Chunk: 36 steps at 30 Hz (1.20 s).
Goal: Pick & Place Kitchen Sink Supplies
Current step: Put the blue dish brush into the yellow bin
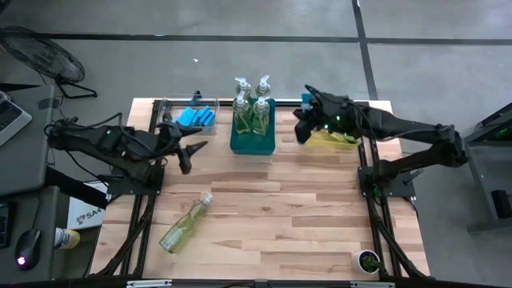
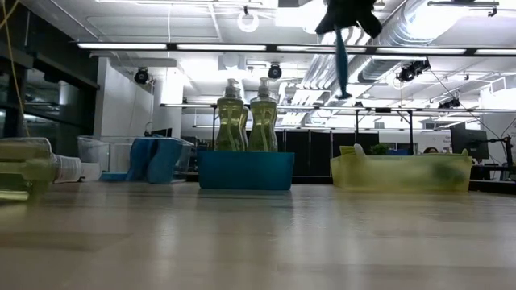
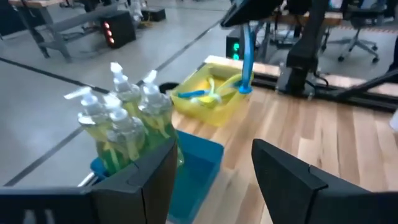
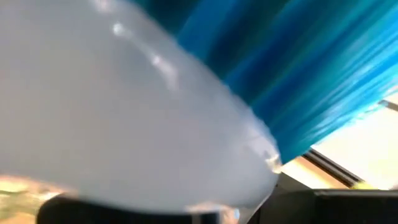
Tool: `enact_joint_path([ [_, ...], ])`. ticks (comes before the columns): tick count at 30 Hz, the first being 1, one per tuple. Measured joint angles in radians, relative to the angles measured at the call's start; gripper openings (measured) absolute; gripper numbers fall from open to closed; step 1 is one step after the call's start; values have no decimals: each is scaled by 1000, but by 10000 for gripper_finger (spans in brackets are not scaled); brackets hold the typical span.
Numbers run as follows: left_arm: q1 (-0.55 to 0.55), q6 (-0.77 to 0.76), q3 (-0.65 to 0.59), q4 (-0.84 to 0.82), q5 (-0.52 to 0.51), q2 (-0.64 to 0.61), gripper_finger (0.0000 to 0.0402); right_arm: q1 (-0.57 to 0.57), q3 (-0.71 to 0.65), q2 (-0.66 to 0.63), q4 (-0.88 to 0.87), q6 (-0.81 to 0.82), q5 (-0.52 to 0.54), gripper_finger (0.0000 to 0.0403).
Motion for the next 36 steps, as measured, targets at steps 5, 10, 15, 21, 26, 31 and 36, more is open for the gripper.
enact_joint_path([
  [5,0,26,0,-36,-5,-56,205,-146,0,-1,-115,-77,-70,32],
  [10,78,29,0,-101,25,-81,205,-276,0,5,-219,-265,-98,32],
  [15,215,71,0,-114,142,-83,205,-370,0,6,-274,-482,-67,32],
  [21,391,138,0,-94,304,-70,205,-431,0,72,-340,-768,-40,32],
  [26,520,177,0,-91,416,-60,205,-467,0,174,-437,-918,-36,32],
  [31,610,185,0,-93,508,-48,205,-484,0,274,-465,-1070,-8,32],
  [36,659,186,0,-94,567,-40,205,-480,-1,339,-507,-1198,-21,32],
])
